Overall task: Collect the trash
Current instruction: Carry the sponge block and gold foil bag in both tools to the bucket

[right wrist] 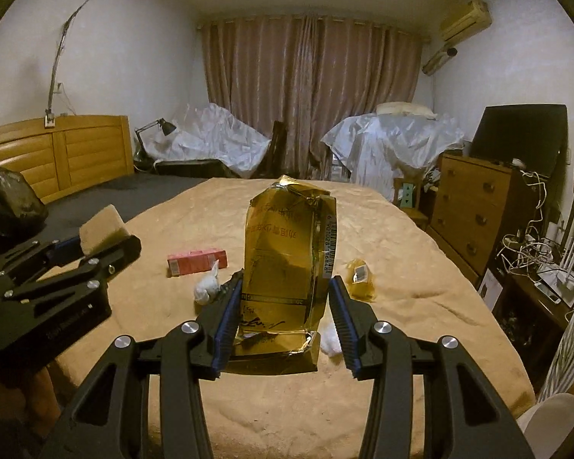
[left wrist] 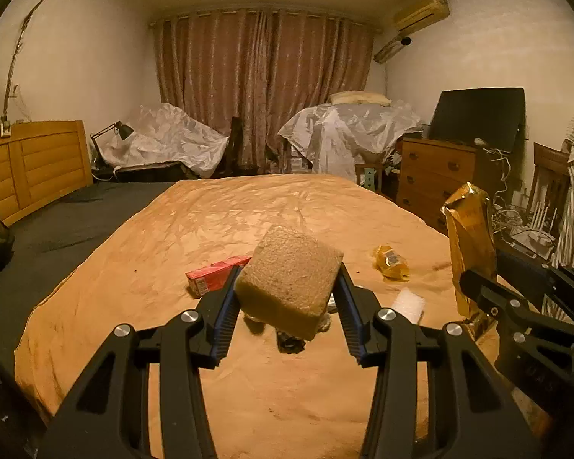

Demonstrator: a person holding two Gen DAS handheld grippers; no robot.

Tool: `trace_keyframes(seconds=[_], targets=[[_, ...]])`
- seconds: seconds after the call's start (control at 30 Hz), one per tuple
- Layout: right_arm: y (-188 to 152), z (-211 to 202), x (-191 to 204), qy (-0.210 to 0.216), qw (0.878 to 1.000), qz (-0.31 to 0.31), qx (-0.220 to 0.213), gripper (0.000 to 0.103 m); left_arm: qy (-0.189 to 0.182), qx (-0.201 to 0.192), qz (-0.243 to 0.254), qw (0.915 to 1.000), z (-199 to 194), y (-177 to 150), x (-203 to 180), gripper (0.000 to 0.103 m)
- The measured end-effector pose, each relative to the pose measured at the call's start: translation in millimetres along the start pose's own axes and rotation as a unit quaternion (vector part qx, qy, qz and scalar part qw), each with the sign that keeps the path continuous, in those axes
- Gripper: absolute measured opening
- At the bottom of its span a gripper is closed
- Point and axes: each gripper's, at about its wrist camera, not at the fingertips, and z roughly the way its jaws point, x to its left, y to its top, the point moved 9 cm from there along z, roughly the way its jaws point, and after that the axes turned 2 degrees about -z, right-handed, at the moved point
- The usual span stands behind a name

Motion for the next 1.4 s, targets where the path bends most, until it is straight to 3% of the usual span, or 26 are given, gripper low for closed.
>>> trace_keyframes(seconds=[0.43, 0.63, 0.87, 1.13, 1.4], targets=[[14, -34, -31, -0.012, 1.0, 0.017, -0.004, 0.047, -0.032, 0.004, 0.014, 0.9994, -7, 3, -32, 0.045], [13, -65, -75, -0.044, 0.999, 0.026, -0.003, 0.047, -0.074, 0.006, 0.027, 0.9969, -8, 6, -80, 0.045], [-2, -111, -153, -0.099, 0.994, 0.04, 0.003, 0.047, -0.129, 0.006, 0.048, 0.9904, -14, 8, -142, 0.045], [-39, -164, -255, -0.16, 0.985, 0.063, 0.03, 0.047, -0.202, 0.024, 0.078, 0.976, -19, -4, -228, 0.045], [-102, -214, -368, -0.203, 0.968, 0.114, 0.094, 0.047, -0.282, 0.06, 0.117, 0.9504, -32, -27, -318, 0.045]])
